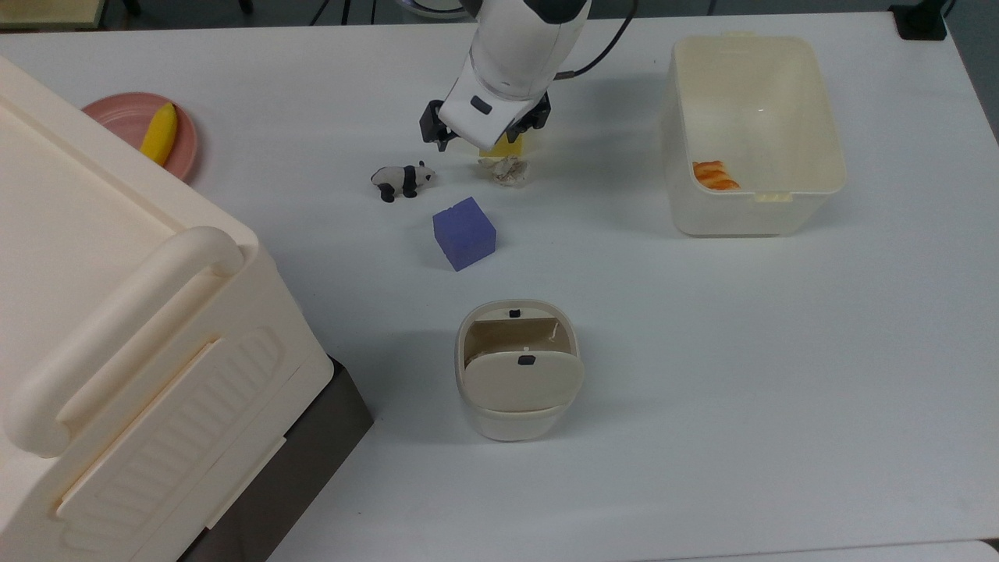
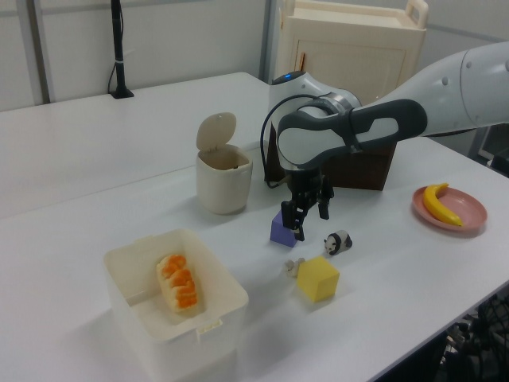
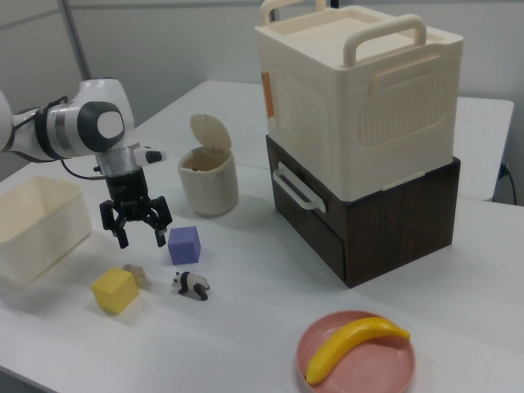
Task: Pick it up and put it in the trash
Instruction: 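Move the open gripper toward the white paper scrap beside the yellow cube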
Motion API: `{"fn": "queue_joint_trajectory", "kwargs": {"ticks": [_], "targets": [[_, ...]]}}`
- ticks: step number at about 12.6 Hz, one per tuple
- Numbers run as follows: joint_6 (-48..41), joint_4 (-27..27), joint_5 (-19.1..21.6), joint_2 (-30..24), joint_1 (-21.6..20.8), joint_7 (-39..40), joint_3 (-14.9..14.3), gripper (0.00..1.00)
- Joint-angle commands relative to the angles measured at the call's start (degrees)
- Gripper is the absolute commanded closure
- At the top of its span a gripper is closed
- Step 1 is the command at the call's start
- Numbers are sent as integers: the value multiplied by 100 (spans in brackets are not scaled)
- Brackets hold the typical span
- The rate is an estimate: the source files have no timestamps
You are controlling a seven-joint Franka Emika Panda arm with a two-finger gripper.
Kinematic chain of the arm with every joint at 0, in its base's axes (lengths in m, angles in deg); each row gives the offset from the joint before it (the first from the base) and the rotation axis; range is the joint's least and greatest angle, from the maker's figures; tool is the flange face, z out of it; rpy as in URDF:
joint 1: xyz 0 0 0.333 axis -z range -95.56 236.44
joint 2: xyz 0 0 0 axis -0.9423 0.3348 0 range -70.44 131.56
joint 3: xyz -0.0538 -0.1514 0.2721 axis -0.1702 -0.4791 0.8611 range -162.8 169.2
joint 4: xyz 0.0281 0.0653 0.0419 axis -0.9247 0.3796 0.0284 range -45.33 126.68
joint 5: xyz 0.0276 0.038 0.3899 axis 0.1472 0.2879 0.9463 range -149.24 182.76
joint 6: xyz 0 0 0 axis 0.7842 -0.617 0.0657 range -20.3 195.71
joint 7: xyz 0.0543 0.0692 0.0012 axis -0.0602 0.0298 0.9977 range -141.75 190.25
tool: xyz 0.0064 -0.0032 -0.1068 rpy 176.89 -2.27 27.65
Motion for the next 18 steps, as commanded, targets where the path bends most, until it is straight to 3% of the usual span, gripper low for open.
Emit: {"fn": "queue_joint_trajectory", "kwargs": {"ticks": [1, 4, 8, 11, 13, 18], "targets": [[11, -102, 0, 33, -63, -12, -19, 0], [-656, -417, 9, 94, -72, -82, -11, 0], [-1702, -1138, 202, 638, -160, -179, 7, 0], [-1625, -1217, 89, 604, -212, -223, 16, 0], [-1580, -1692, 9, 648, -169, -232, 16, 0], [-2037, -1501, 167, 762, -230, -346, 16, 0]]}}
